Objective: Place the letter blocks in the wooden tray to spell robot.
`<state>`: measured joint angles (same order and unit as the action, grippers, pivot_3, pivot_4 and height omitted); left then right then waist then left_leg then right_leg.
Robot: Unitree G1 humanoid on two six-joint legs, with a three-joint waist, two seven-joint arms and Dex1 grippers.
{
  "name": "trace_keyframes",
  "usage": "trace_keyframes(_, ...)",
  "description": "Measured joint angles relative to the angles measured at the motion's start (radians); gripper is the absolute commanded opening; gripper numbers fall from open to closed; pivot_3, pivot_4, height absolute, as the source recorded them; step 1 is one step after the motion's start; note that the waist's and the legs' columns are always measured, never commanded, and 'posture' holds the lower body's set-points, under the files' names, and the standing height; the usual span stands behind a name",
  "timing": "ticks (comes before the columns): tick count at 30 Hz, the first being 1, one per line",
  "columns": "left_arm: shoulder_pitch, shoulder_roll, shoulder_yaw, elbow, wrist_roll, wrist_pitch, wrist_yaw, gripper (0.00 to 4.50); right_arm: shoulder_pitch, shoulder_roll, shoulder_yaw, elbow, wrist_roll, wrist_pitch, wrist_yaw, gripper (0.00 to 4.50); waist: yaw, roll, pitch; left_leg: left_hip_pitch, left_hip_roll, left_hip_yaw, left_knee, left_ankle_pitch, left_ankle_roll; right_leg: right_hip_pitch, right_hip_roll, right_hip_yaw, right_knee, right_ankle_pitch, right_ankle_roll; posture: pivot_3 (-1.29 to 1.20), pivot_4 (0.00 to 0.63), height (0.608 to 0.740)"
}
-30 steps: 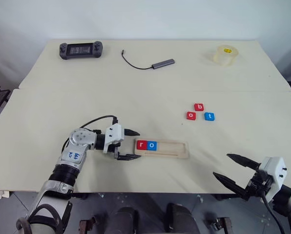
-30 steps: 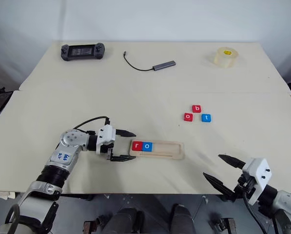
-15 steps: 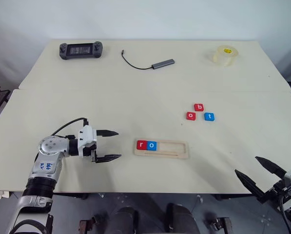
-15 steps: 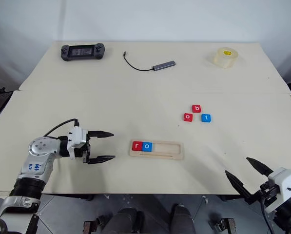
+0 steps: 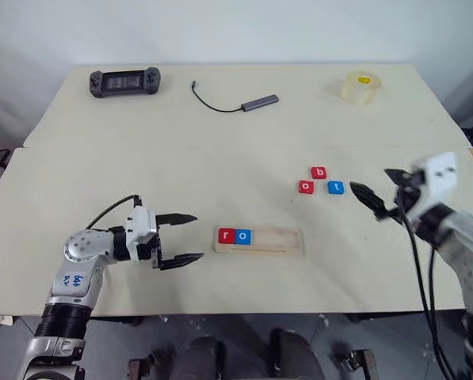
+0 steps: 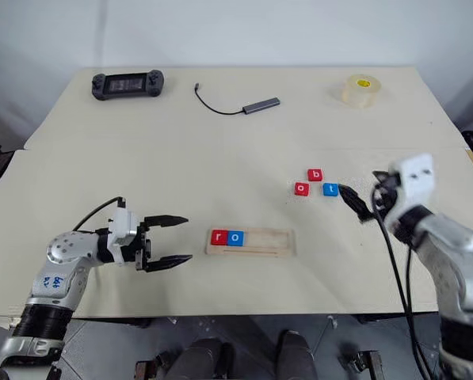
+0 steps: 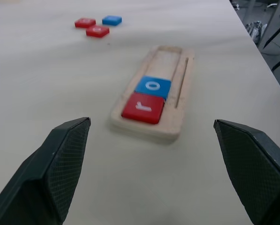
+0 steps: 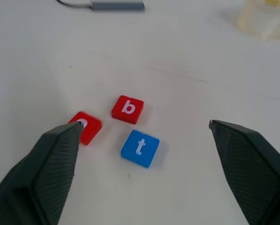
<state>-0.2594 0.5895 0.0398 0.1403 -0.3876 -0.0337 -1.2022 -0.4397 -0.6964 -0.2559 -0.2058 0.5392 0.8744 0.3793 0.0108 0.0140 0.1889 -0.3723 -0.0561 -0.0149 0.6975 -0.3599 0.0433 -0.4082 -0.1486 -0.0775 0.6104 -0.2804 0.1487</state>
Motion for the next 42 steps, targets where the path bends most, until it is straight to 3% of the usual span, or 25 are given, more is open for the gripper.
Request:
trace_keyframes(6,0.045,0.001,0.003,-0.064,-0.007,0.016,0.031,4.47,-0.202,0.024,0.105,0.08,-0.006,0.262,-0.064,4.5,0.009,0.0,0.0,-0.002,-0.001,-0.001,-0.001,0.0,0.0,-0.001,0.0,-0.001,-0.001,0.0,0.0,0.0,0.15,0.74)
trace_keyframes(16,0.078,0.001,0.023,-0.102,-0.019,0.04,0.074,4.47,-0.216,0.053,0.13,0.077,-0.015,0.393,-0.1,4.5,0.007,0.0,0.0,-0.002,-0.001,0.0,0.0,0.0,0.0,-0.002,0.0,-0.001,0.0,0.0,0.0,0.0,0.15,0.74)
trace_keyframes(22,0.08,0.0,0.023,-0.109,-0.019,0.034,0.086,4.47,-0.278,0.095,0.142,0.148,-0.07,0.356,-0.113,4.5,-0.004,0.0,0.0,-0.002,-0.001,0.001,0.0,0.0,0.0,-0.002,0.001,0.0,0.001,0.0,0.0,0.0,0.15,0.74)
trace_keyframes(33,0.073,-0.013,0.017,-0.124,-0.018,0.032,0.095,4.47,-0.469,0.263,0.207,0.649,-0.263,0.041,-0.147,4.5,-0.031,0.0,0.0,-0.002,-0.001,0.001,-0.001,0.0,0.0,-0.003,0.001,0.0,0.001,0.0,0.0,0.0,0.15,0.74)
trace_keyframes(36,0.073,-0.018,0.017,-0.127,-0.018,0.033,0.098,4.5,-0.494,0.294,0.206,0.714,-0.297,-0.022,-0.16,3.84,-0.039,0.0,0.0,-0.002,-0.001,0.0,-0.001,0.0,0.0,-0.002,0.001,0.0,0.002,0.0,0.0,0.0,0.15,0.74)
trace_keyframes(42,0.073,-0.02,0.017,-0.132,-0.018,0.033,0.105,4.5,-0.49,0.323,0.199,0.716,-0.327,-0.049,-0.185,1.78,-0.042,0.0,0.0,-0.001,-0.001,0.001,-0.001,0.0,0.0,-0.002,0.001,0.0,0.002,0.0,0.0,0.0,0.15,0.74)
